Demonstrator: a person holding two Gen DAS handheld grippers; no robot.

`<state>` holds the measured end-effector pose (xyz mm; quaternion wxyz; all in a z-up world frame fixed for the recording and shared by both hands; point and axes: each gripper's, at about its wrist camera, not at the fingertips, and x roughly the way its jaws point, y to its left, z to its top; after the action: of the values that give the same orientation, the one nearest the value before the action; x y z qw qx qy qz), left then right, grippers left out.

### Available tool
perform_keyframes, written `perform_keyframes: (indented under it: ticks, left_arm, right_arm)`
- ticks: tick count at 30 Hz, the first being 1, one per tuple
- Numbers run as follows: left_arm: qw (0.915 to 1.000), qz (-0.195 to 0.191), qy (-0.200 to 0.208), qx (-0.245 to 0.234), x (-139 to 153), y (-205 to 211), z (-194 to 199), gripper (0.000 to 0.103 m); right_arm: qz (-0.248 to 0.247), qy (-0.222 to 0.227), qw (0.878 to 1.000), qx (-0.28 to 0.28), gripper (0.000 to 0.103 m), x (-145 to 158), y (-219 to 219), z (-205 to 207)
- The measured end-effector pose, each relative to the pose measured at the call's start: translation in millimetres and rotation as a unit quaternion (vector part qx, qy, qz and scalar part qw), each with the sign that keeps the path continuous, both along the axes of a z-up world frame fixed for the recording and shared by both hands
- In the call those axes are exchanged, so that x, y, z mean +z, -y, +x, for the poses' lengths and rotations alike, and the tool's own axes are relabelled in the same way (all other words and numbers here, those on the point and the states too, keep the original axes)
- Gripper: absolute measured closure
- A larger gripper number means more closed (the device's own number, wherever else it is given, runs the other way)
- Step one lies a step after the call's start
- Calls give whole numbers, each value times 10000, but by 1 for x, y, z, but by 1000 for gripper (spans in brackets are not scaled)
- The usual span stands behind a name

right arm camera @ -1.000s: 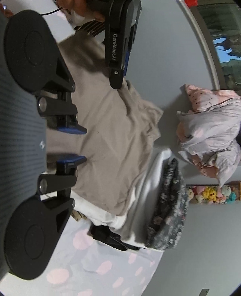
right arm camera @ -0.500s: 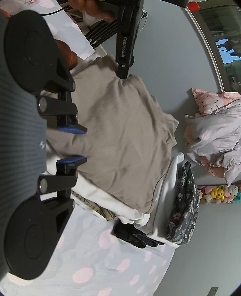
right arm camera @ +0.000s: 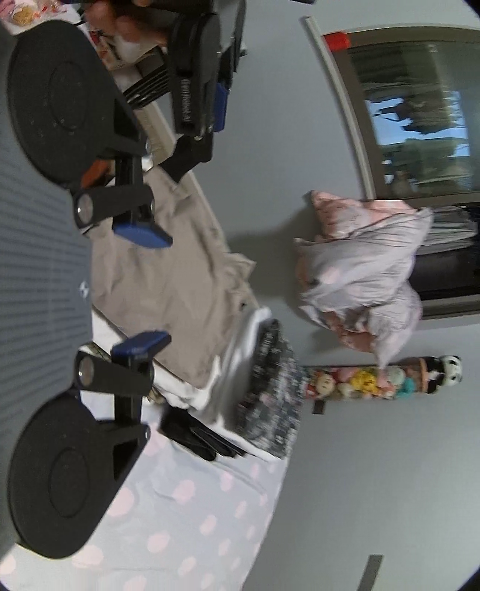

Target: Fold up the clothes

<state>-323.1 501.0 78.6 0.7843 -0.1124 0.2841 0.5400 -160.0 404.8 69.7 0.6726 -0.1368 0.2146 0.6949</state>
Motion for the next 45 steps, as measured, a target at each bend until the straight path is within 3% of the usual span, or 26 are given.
perform_keyframes:
  ticks: [5, 7, 9, 16, 24, 28, 34, 38, 45]
  left_arm:
    - [9988, 375, 292, 68, 30, 51, 4, 39]
    - [9978, 482, 452, 21, 41, 73, 4, 23]
    - [9964, 578, 624, -23, 52, 94, 1, 16]
    - [9919, 952, 685, 481, 58, 162, -8, 14]
    - [9936, 315, 870, 647, 19, 200, -14, 14]
    - [9931, -14, 861, 795, -7, 208, -12, 14]
    - [9936, -390, 763, 731, -41, 220, -14, 14]
    - [9923, -535, 749, 832, -50, 221, -15, 14]
    - [9933, -361, 686, 851, -48, 230, -11, 14]
  right_arm:
    - [547, -72, 9985, -68, 23, 31, 52, -2]
    - [720, -89, 9973, -117, 22, 38, 73, -4]
    - [860, -132, 9961, -152, 20, 44, 94, -4]
    - [988, -138, 9943, -369, 14, 49, 160, -8]
    - [622, -277, 9961, -555, 14, 31, 211, -16]
    - [379, -545, 9948, -768, 14, 12, 223, -16]
    - [209, -469, 9935, -1016, 14, -9, 231, -19]
    - [150, -337, 9947, -957, 13, -18, 232, -26]
    - [-45, -165, 9954, -946, 13, -33, 229, -30]
